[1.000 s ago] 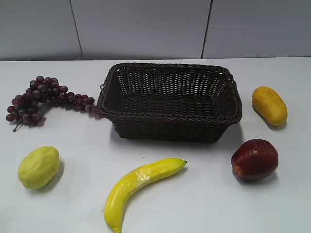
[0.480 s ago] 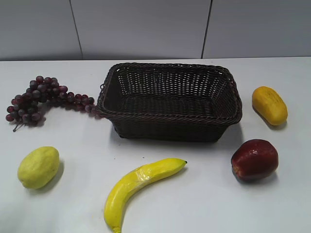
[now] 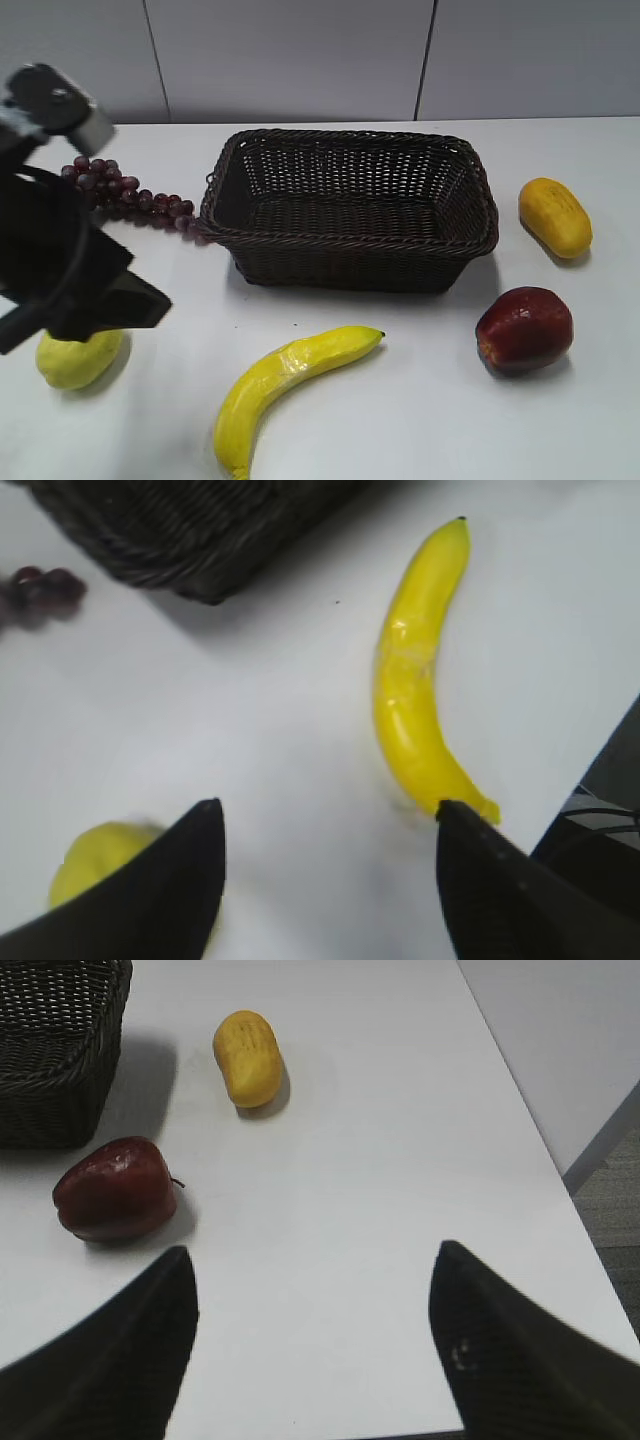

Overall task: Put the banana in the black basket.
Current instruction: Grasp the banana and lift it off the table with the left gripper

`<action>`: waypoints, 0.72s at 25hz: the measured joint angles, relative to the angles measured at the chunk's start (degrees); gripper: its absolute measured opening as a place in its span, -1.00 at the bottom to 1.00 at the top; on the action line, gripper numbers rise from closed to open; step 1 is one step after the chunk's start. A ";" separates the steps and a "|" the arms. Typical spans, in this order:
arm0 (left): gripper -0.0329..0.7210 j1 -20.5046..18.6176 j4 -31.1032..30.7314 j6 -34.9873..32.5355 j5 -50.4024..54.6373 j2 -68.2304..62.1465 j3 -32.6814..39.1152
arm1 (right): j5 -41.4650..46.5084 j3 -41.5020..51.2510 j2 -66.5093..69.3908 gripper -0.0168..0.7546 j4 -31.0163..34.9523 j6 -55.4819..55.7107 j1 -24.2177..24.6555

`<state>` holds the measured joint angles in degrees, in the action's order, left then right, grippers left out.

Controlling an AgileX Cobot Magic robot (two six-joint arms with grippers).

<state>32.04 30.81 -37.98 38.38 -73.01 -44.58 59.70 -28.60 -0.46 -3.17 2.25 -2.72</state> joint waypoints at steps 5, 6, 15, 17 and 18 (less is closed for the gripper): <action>0.38 7.99 -0.05 2.34 -4.78 -12.82 -4.07 | 0.00 0.00 0.00 0.47 0.00 0.00 0.00; 0.38 9.09 -0.11 3.13 -5.07 -15.32 -4.70 | 0.00 0.00 0.00 0.47 0.00 0.00 0.00; 0.38 11.01 -4.74 9.27 -4.67 -31.75 -12.93 | 0.00 0.00 0.00 0.47 0.00 0.00 0.00; 0.38 11.01 -5.82 10.02 -4.59 -33.76 -13.69 | 0.00 0.00 0.00 0.47 0.00 0.00 0.00; 0.38 11.01 -6.06 10.18 -4.51 -34.58 -13.81 | 0.00 0.00 0.00 0.47 0.00 0.00 0.00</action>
<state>43.05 24.75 -27.79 33.86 -107.59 -58.39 59.70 -28.60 -0.46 -3.17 2.25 -2.72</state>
